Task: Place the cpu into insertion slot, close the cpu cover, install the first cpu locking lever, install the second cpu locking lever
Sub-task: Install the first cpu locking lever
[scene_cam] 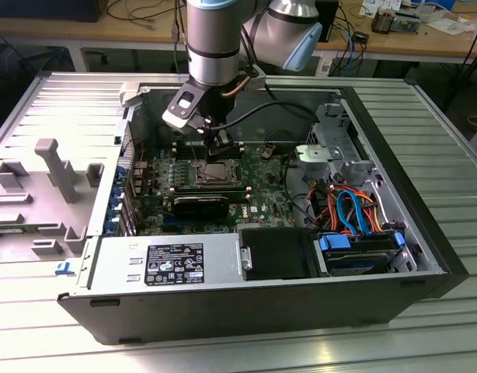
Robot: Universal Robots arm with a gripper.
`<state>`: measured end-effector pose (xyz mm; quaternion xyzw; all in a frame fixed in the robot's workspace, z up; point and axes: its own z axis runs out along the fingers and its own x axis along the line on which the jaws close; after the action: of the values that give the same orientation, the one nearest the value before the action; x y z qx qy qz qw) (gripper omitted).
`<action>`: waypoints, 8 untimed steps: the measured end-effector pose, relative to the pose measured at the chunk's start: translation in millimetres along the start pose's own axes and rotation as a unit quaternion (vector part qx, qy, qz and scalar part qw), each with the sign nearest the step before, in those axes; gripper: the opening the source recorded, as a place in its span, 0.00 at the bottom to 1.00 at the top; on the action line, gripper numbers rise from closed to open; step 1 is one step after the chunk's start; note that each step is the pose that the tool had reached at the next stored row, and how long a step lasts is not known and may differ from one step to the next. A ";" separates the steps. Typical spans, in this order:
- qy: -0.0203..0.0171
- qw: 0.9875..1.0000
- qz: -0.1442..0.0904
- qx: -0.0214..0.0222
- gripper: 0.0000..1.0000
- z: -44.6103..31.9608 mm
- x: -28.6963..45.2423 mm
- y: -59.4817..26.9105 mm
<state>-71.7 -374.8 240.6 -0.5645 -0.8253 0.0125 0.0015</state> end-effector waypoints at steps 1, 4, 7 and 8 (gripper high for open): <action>0.000 1.000 -0.003 0.000 0.11 0.0 0.0 0.0; 0.000 1.000 -0.012 0.000 0.11 0.0 0.0 0.0; 0.000 1.000 -0.019 0.000 0.11 0.0 0.0 0.1; 0.000 1.000 -0.020 0.000 0.11 0.0 0.0 0.1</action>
<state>-71.6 -374.8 240.6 -0.5477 -0.8366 0.0126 0.0012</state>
